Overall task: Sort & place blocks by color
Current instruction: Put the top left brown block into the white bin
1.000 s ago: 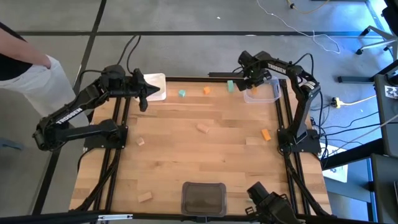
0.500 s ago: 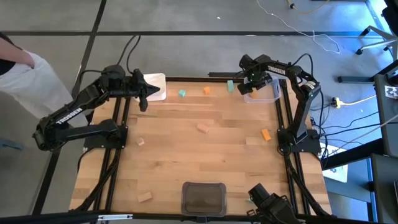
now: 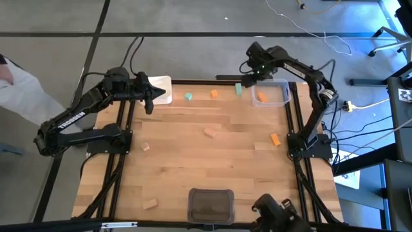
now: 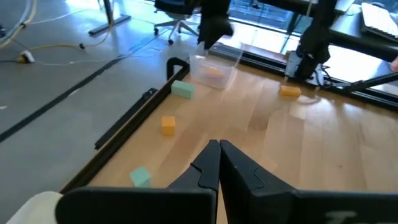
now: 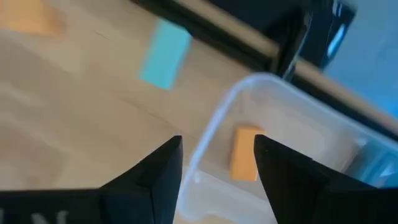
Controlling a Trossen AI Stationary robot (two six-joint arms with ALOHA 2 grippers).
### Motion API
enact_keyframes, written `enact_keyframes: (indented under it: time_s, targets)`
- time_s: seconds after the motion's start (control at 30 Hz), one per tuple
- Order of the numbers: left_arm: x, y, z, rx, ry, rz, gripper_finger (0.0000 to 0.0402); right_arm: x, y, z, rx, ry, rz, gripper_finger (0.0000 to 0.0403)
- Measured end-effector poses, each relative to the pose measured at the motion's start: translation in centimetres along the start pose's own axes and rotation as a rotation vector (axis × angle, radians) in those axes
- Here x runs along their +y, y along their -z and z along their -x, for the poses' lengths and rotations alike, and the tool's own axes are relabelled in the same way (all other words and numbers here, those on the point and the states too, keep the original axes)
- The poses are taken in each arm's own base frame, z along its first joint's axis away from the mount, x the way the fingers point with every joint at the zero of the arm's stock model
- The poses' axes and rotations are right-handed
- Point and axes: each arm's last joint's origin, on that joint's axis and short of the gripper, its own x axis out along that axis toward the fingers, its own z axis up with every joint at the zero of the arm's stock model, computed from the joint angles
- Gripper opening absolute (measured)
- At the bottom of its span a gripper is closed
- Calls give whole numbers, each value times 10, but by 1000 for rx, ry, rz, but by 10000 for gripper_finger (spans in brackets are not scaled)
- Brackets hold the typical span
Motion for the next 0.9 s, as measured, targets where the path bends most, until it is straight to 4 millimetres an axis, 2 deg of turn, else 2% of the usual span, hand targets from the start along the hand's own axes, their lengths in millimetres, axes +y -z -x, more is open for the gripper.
enact_keyframes:
  time_s: [0.13, 0.23, 0.37, 0.57, 0.67, 0.9]
  targets:
    - [1, 2, 0, 21, -34, 2, 0, 23, 5, 53, -160, -47, 117, 199]
    - [1, 6, 1, 55, -38, 32, 0, 40, 17, 91, -289, -86, 235, 199]
    - [-1, 16, 1, 164, -47, 38, 0, 59, 43, 123, -380, -201, 446, 199]
    - [-11, 27, -3, 285, -77, -26, 0, 86, 79, 139, -397, -383, 677, 199]
    - [-13, 29, -2, 299, -133, 61, 0, 98, 90, 142, -393, -432, 743, 199]
    - [-17, 48, 6, 506, -144, 253, 0, 119, 105, 146, -383, -474, 832, 199]
